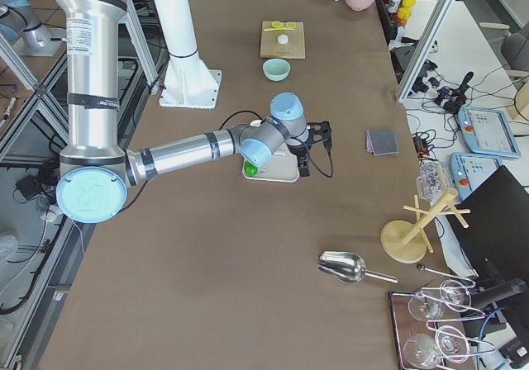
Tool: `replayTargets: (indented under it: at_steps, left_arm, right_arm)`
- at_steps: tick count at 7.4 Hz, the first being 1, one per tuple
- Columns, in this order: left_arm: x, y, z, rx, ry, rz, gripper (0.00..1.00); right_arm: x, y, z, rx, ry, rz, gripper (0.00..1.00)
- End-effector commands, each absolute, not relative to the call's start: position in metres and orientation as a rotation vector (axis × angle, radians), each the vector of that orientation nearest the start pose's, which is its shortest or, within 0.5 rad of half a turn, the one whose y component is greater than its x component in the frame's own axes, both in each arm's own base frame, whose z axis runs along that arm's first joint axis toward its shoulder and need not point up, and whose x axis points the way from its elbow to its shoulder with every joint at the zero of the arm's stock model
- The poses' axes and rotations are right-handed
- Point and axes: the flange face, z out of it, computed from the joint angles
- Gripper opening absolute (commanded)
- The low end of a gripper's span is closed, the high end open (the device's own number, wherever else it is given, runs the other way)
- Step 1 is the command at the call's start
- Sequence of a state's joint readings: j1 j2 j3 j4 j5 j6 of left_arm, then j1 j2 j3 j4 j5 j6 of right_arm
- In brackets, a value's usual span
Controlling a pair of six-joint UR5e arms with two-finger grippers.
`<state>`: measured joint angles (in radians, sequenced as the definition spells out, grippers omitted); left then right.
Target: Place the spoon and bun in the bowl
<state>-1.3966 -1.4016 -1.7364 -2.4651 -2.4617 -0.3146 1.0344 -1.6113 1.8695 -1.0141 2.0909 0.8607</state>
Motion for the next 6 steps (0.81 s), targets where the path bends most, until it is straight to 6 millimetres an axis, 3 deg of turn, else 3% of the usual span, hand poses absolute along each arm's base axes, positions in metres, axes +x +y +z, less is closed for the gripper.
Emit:
replayTargets:
  at_steps: [1, 4, 5, 6]
  left_arm:
    - [0.031, -0.435, 0.542, 0.591, 1.020, 0.272, 0.99]
    - [0.032, -0.436, 0.540, 0.594, 1.021, 0.274, 0.99]
    - [0.032, -0.436, 0.540, 0.594, 1.021, 0.274, 0.99]
    - [0.032, -0.437, 0.541, 0.594, 1.019, 0.273, 0.99]
  right_arm:
    - [-0.260, -0.441, 0.463, 0.305, -0.837, 0.139, 1.00]
    - [-0.335, -0.399, 0.463, 0.328, -0.795, 0.179, 0.94]
    - [-0.359, -0.380, 0.464, 0.358, -0.772, 0.177, 0.86]
    - [-0.367, -0.369, 0.469, 0.361, -0.760, 0.157, 0.78]
